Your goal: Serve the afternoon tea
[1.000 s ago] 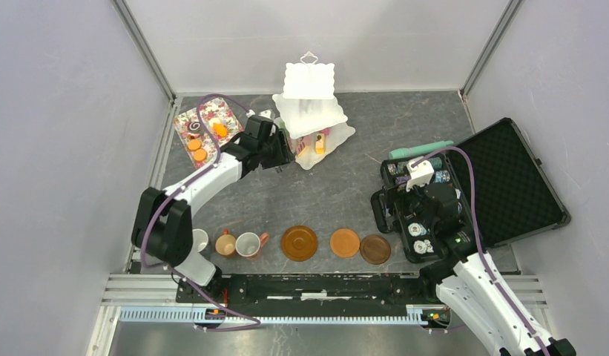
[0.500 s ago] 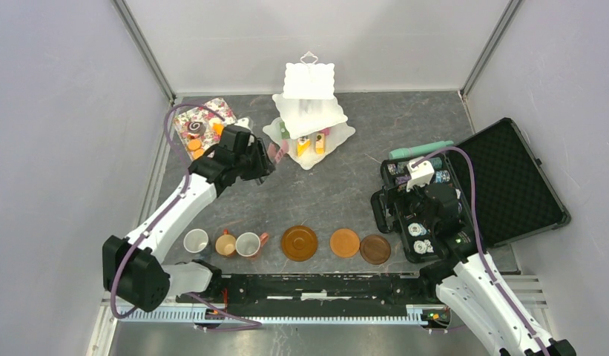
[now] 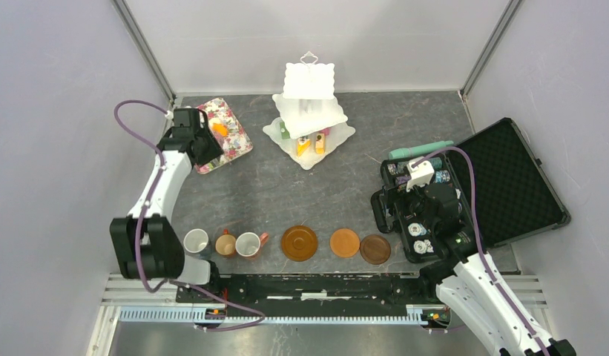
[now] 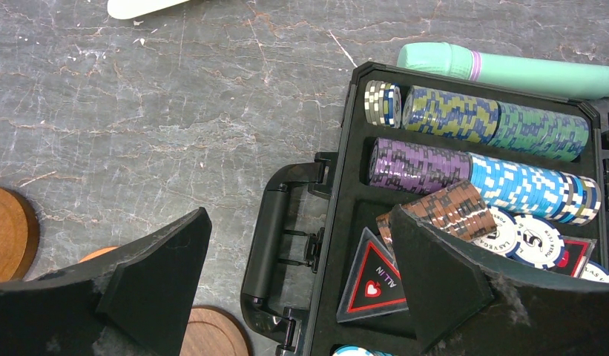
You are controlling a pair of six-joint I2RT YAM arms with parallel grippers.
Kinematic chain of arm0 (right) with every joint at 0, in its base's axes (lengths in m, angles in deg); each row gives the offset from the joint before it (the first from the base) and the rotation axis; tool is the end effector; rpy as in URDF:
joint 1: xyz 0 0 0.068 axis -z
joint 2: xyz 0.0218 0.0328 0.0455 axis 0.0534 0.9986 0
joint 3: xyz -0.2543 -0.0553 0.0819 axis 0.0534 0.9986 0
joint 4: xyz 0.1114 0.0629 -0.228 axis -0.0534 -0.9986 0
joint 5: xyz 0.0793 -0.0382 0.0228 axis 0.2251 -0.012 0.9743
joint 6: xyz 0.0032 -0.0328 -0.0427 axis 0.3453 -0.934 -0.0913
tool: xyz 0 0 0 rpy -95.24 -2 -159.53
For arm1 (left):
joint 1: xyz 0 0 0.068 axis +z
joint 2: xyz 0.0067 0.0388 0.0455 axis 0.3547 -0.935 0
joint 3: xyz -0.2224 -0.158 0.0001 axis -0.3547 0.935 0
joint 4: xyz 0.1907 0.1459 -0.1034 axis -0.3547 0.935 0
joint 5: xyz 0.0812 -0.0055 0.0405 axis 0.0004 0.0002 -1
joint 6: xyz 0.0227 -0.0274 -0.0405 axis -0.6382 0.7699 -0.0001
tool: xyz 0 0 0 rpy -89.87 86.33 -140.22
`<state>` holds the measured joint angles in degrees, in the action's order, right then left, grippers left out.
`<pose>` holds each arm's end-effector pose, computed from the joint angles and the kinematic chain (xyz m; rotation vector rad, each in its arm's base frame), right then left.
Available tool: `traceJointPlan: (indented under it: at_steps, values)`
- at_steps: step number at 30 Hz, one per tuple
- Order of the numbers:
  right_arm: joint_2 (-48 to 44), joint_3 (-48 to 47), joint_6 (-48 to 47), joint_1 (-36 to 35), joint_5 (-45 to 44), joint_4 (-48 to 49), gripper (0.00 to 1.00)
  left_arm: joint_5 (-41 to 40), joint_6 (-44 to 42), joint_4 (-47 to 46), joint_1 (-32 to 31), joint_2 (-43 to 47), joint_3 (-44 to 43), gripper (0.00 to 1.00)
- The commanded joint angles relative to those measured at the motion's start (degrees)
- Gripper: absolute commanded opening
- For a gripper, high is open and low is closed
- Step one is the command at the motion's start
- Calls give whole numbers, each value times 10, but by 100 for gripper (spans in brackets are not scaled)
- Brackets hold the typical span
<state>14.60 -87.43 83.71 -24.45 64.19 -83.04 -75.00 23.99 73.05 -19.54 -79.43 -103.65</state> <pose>0.1384 0.0529 0.2486 -0.2845 1.9643 0.2510 0.2959 0.0086 0.2907 -0.6350 2.3393 -0.1285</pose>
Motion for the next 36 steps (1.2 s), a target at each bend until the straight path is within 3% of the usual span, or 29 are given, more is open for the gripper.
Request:
traceJointPlan:
  at_steps: [1,9,16,31,36]
  values:
    - [-5,-1,1,-4,-4,15,98,-2,-26,-10,47,-72,-68,46]
    - [-6,-2,2,-3,-9,15,98,35,-28,-3,72,-185,-148,44]
    - [-9,-2,1,-3,-13,13,98,76,-22,-12,71,-233,-173,43]
    - [-8,-2,1,-3,-13,13,98,113,-20,-19,54,-230,-180,41]
    - [-9,-2,2,-3,-13,13,98,105,-29,-24,54,-227,-185,48]
